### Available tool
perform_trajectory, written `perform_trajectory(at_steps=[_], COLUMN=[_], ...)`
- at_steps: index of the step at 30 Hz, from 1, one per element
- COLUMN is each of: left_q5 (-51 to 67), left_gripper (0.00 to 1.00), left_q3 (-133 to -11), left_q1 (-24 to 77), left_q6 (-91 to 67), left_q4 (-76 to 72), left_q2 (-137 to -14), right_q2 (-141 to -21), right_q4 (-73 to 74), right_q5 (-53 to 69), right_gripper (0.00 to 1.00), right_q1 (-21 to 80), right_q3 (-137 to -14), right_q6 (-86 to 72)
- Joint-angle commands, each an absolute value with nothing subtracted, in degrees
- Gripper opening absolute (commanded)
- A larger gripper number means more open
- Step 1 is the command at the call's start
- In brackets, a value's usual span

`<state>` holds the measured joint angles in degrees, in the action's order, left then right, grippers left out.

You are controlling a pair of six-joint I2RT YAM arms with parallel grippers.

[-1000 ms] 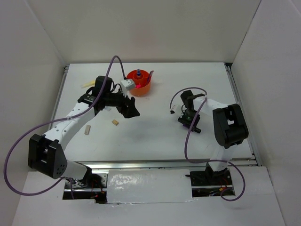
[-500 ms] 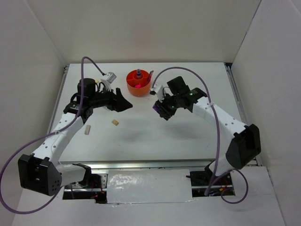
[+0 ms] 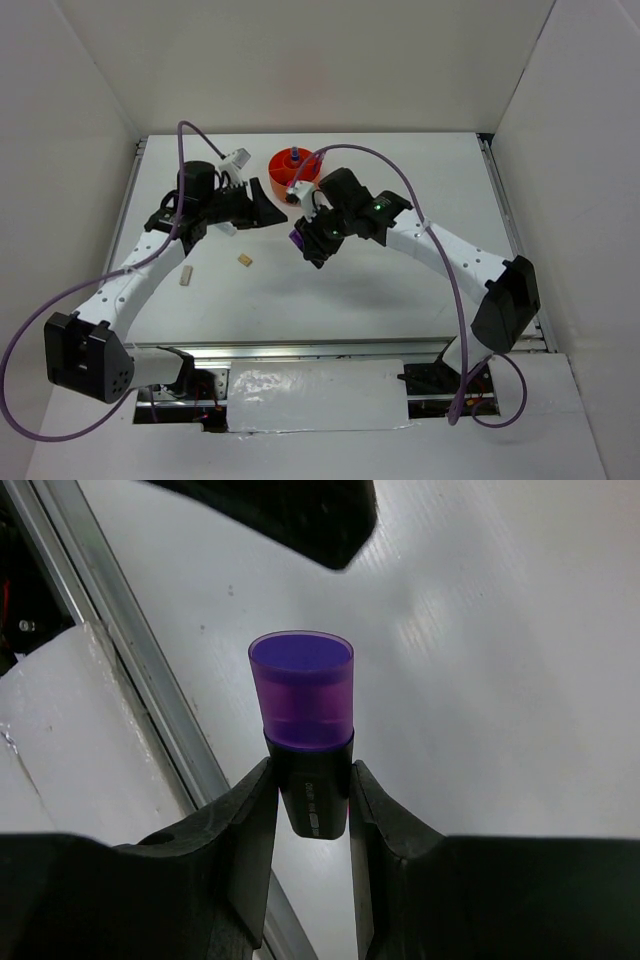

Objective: Sort the stationery into containers
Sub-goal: Pick up the pen from the center of the board, then place the pen in the storage box.

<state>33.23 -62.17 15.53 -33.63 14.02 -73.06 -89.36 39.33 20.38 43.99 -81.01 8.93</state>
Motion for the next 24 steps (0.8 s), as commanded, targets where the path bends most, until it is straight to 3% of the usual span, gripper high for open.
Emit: perform_trajectory(at_steps=[1,9,15,24], left_q5=[32.26,34.71,36.99,38.76], left_gripper=[0.61,0.59,0.51,0.58], left_q3=[-63.37,-62.67,-61.79,-62.23], left_q1=[16.35,17.84,18.46,18.37], left_q6=[-34.81,-35.60,-35.33,-35.77], left_q4=[12.74,11.52,10.64,10.46], left_q2=[-74.00,-76.37,-76.20,-75.50], right_q2=[-90.61,-93.07,-93.78,-94.22], right_q4=[39.37,40.52,40.34,39.99], right_q5=[17.23,15.65,15.12,14.42], right_gripper=[0.00,0.00,0.00,0.00], right_q1=[45.44,46.76,46.76,46.32], right_q3=[-86.21,-89.82,-90.88,-90.61], right_q6=[7.12,6.94,6.77,6.50])
